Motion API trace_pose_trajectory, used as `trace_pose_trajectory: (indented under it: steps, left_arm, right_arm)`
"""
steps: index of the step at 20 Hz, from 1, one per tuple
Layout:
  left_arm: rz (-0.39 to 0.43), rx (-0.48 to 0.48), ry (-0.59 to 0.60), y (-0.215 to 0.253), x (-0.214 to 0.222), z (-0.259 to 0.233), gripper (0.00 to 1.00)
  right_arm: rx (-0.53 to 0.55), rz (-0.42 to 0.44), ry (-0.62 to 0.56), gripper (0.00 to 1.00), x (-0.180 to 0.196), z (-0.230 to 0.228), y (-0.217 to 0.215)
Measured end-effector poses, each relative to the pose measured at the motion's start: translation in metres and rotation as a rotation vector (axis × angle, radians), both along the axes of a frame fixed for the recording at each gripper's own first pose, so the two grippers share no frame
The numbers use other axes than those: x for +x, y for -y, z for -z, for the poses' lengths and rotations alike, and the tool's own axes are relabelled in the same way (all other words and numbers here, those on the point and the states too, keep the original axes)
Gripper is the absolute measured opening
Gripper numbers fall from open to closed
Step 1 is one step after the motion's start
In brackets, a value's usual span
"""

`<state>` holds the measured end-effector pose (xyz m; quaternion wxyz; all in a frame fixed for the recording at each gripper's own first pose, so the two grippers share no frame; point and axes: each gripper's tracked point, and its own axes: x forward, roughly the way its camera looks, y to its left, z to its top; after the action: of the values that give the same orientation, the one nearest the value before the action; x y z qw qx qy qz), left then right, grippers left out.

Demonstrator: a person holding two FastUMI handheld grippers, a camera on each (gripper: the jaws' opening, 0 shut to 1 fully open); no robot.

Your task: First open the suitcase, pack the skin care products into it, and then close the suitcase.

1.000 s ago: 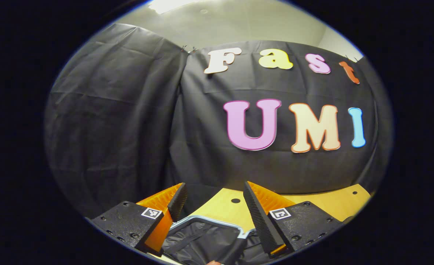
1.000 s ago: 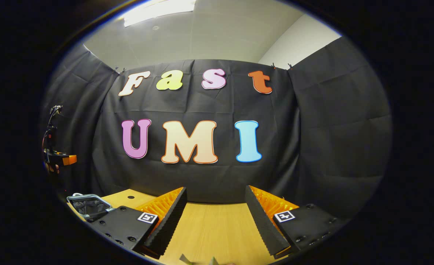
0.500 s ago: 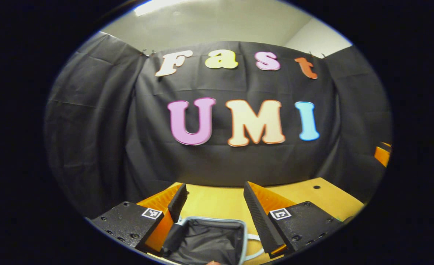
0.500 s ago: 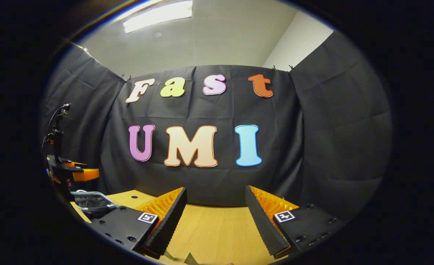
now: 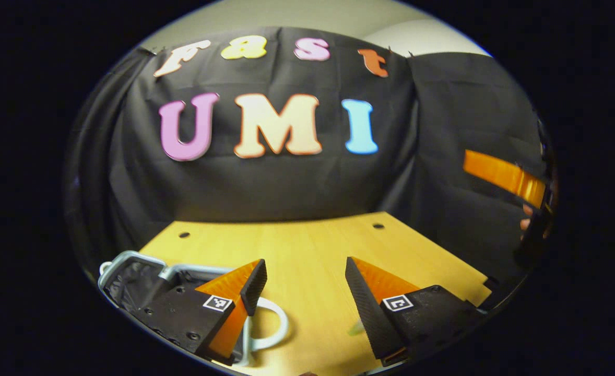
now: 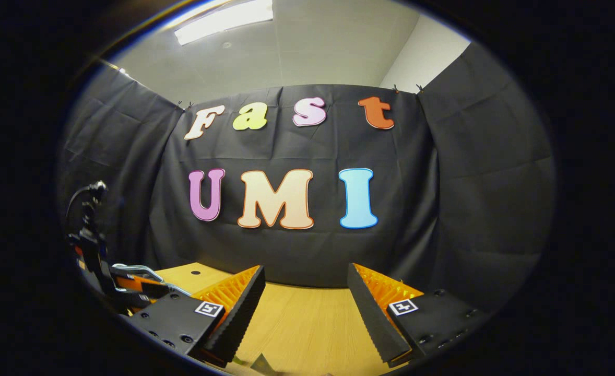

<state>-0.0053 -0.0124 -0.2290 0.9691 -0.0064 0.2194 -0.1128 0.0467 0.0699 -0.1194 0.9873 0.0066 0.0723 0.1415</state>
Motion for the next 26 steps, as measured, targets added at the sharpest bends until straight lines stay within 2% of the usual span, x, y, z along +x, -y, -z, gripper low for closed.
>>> trace_pose_trajectory:
  steps: [6, 10, 13, 15, 16, 19, 23, 26]
  left_arm:
    - [0.095, -0.027, -0.166, 0.045, -0.027, 0.067, 0.88]
    - [0.126, -0.053, -0.238, 0.063, -0.038, 0.101, 0.78]
    - [0.131, -0.031, -0.286, 0.068, -0.039, 0.128, 0.55]
    - [0.133, -0.022, -0.314, 0.072, -0.041, 0.144, 0.51]
    - [0.129, -0.019, -0.33, 0.073, -0.041, 0.151, 0.44]
    - [0.134, -0.035, -0.339, 0.075, -0.038, 0.156, 0.18]
    - [0.106, -0.044, -0.36, 0.061, -0.037, 0.141, 0.1]
    - [0.07, -0.056, -0.342, 0.042, -0.036, 0.113, 0.1]
  right_arm:
    - [-0.005, 0.006, -0.05, 0.99, -0.006, 0.017, 0.01]
    - [-0.009, 0.014, -0.102, 0.99, -0.014, 0.035, 0.02]
    - [0.013, -0.029, -0.14, 1.0, -0.029, 0.048, 0.014]
    - [0.009, -0.046, -0.155, 0.99, -0.035, 0.056, 0.012]
    - [0.004, -0.061, -0.162, 0.99, -0.04, 0.06, 0.01]
    - [-0.002, -0.134, -0.209, 0.99, -0.056, 0.081, -0.01]
    - [-0.055, -0.208, -0.249, 0.99, -0.075, 0.119, -0.03]
    - [-0.134, -0.265, -0.272, 0.99, -0.089, 0.154, -0.044]
